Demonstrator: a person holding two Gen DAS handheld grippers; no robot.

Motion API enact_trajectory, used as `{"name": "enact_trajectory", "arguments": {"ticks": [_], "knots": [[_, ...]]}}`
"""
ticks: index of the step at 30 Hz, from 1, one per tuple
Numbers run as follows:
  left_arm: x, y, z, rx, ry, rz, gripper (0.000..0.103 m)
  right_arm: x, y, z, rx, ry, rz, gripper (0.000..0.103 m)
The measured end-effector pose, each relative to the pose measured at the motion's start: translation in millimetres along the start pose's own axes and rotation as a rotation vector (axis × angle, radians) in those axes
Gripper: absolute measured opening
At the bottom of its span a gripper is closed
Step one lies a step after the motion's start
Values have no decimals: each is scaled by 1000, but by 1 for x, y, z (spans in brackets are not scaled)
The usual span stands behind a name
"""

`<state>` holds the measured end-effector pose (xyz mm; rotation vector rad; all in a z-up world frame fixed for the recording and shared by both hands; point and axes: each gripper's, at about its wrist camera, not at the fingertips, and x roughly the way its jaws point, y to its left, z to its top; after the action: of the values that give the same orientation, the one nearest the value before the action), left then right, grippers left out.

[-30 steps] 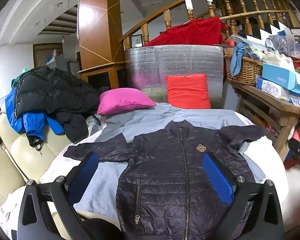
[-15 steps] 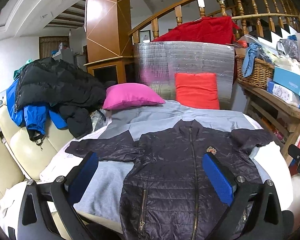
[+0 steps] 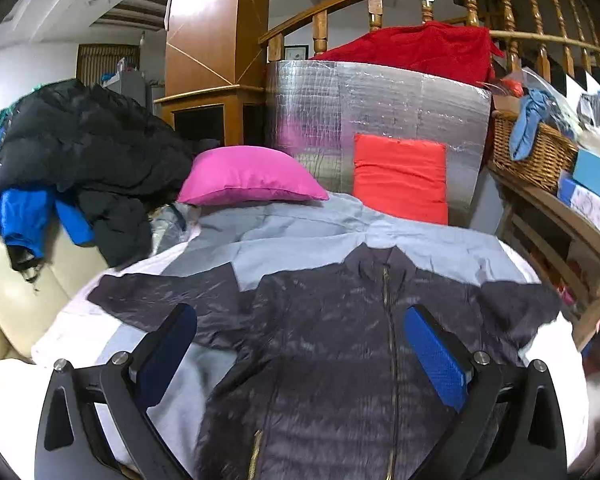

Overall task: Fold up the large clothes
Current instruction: 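Grasp the jacket sleeve nearest the right tool with the right tool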

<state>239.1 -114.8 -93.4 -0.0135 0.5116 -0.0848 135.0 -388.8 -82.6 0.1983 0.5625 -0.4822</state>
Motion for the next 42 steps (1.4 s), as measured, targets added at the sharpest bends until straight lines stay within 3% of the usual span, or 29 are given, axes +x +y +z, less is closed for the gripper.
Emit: {"name": "enact_trajectory", "arguments": {"ticks": [6,11,14,16,18,22,26,30,33,34,35,37,38,42], "knots": [[54,-16,-7,8,6,-47,103,43,-8,8,-19,31,-89,103],[121,-26,-38,40,121,-68,103,96,-29,12,-9,33,-100,103],[156,-26,-59,73,190,-32,103,149,-80,14,140,90,33,103],[177,-26,-67,99,238,23,103,189,-126,13,311,134,150,103],[185,-26,-67,98,248,32,103,236,-177,4,528,212,261,103],[201,-26,-65,103,271,53,103,294,-235,-16,852,252,393,103],[211,-32,-63,108,280,55,103,322,-255,-8,911,186,404,103],[216,-43,-63,148,271,57,103,362,-262,1,941,203,397,103],[217,-50,-65,183,268,64,103,377,-257,9,924,189,318,100],[217,-51,-65,191,266,63,103,375,-253,14,900,161,317,83],[217,-50,-65,192,266,62,103,373,-247,18,873,143,322,53],[215,-48,-63,183,262,62,103,376,-239,22,827,181,251,27],[214,-46,-61,174,260,61,103,375,-237,23,815,177,229,24],[206,-36,-55,145,237,71,103,323,-209,57,645,7,175,20]]}}
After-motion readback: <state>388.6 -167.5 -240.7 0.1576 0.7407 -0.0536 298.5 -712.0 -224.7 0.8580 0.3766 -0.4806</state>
